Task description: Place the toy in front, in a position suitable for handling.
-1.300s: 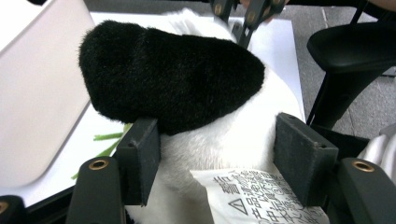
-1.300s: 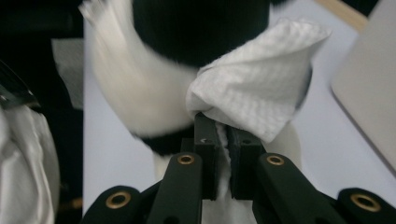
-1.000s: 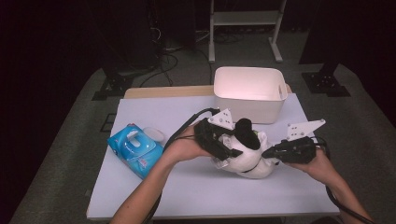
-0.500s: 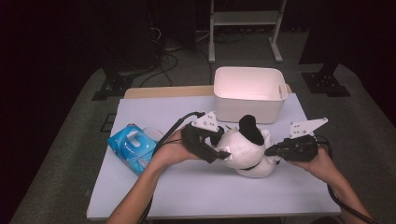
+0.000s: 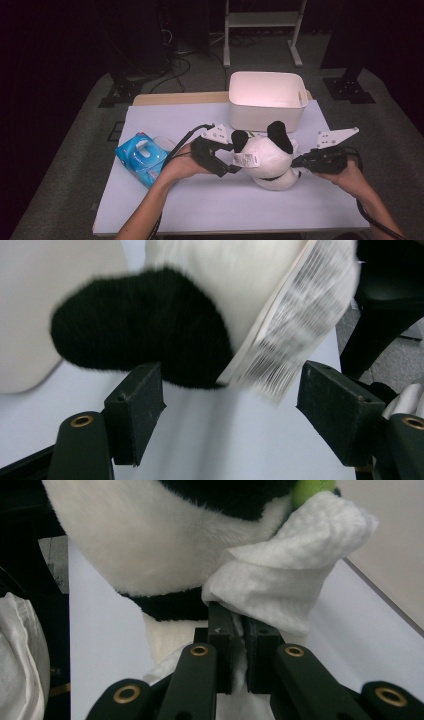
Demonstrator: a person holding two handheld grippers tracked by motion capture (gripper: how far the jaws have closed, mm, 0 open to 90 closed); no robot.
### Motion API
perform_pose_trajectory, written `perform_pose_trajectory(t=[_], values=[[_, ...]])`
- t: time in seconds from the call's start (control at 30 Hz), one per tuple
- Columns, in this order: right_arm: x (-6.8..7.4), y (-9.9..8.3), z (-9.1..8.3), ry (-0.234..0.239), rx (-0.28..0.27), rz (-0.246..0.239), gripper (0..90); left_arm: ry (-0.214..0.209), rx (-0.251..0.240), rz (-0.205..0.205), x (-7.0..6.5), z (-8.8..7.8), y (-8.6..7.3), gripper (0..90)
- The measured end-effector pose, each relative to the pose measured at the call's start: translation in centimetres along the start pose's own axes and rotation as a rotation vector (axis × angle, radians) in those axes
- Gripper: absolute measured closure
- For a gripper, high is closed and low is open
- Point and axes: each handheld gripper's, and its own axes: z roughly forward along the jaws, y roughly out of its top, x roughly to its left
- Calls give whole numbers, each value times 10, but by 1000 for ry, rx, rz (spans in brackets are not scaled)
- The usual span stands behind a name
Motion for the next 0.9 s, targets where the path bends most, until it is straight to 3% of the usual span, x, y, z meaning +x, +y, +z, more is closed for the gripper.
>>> perform_pose_trajectory(t=[0.17, 0.47, 0.67, 0.77, 0.9], values=[[1, -3, -2, 1, 1, 1, 835, -15, 15, 0, 3, 12, -2, 255], [1, -7, -4, 9, -18, 11, 833, -56, -10, -3, 6, 32, -1, 258], [4, -4, -4, 36, -42, 9, 835, -47, -45, 31, 2, 18, 9, 279], [6, -2, 2, 69, -43, 12, 835, -59, -83, 25, 0, 6, 13, 279], [8, -2, 16, 94, -26, 10, 834, -34, -19, 45, -3, 3, 11, 258]])
